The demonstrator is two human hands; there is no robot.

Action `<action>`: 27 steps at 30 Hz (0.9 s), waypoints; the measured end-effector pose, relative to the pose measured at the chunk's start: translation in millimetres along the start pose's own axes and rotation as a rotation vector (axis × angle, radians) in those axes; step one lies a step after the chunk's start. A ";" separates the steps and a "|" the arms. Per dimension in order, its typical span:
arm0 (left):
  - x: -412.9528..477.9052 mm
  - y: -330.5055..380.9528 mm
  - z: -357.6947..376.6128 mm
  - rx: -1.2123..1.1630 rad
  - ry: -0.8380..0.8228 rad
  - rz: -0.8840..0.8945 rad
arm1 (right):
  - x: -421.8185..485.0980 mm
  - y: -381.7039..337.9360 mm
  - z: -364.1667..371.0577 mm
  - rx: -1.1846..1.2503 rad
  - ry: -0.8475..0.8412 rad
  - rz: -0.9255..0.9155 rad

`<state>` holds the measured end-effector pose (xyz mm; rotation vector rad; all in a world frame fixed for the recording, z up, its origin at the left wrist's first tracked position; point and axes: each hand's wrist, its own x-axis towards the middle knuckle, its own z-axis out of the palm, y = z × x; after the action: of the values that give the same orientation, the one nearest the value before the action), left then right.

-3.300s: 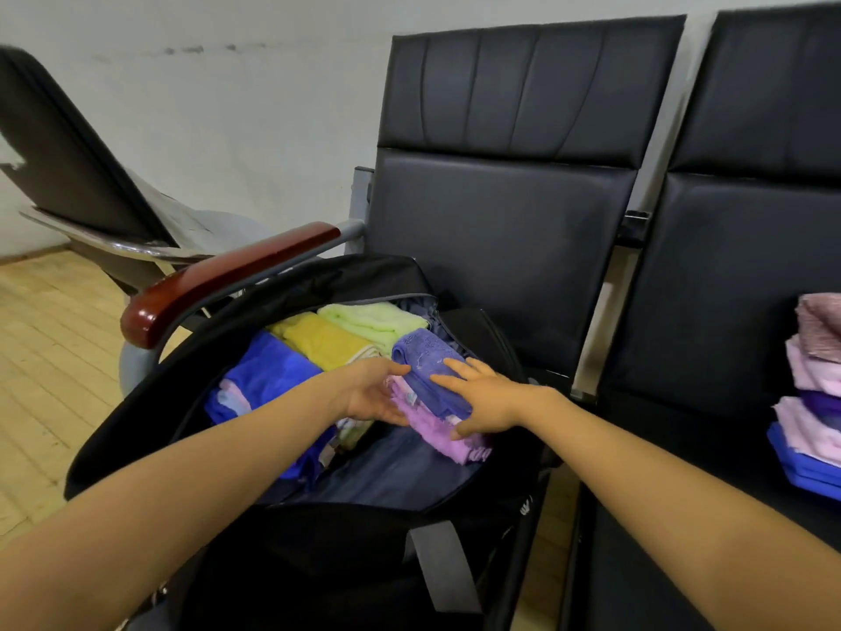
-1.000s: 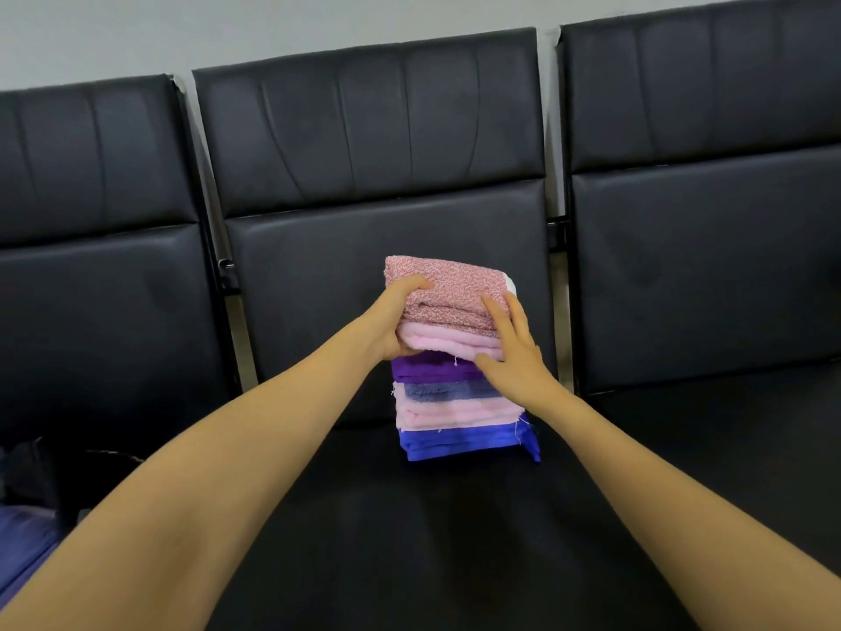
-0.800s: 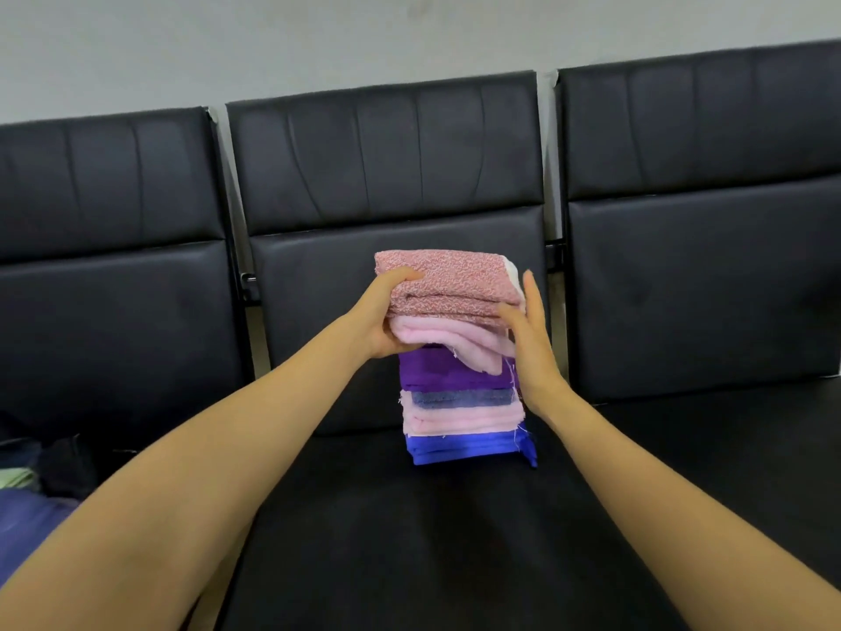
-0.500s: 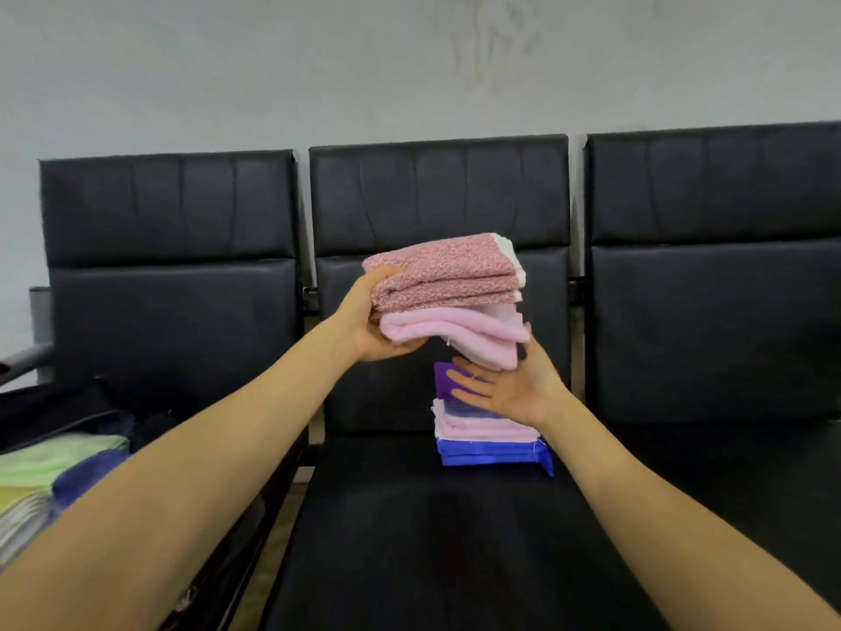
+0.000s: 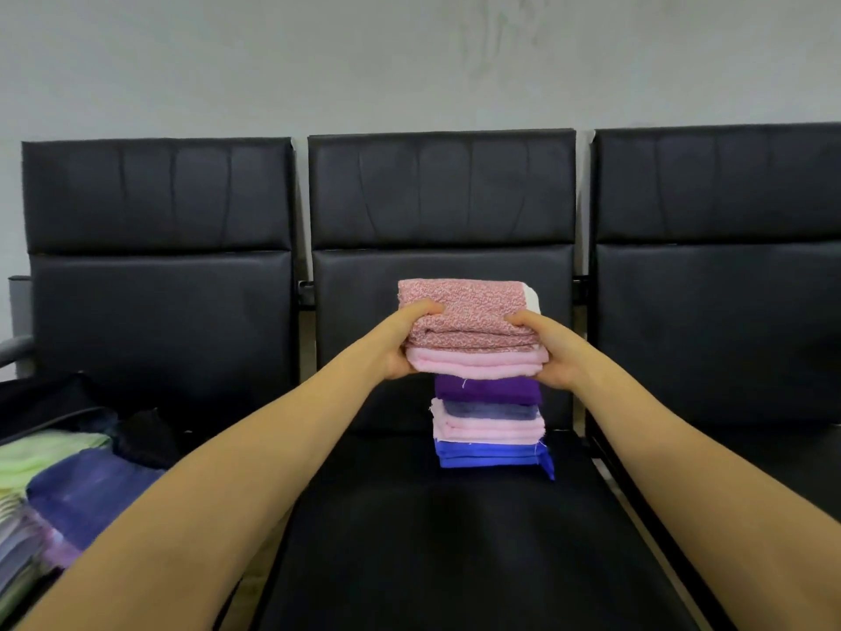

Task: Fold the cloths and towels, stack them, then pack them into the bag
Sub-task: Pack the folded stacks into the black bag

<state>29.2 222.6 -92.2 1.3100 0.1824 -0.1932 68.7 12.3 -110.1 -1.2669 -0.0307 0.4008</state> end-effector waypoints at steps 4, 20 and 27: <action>53.8 -13.8 13.3 0.016 0.032 -0.015 | 40.1 1.4 -25.0 -0.036 0.097 0.015; 112.5 -30.7 28.1 0.183 -0.061 -0.006 | 65.8 45.9 -59.5 0.138 0.052 0.029; 27.9 33.3 39.9 0.130 -0.107 0.013 | 18.1 25.3 -42.1 0.282 -0.023 -0.016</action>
<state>65.3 191.1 -57.8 1.4262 0.0709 -0.2671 88.8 -14.8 -150.2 -0.9835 -0.0033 0.3914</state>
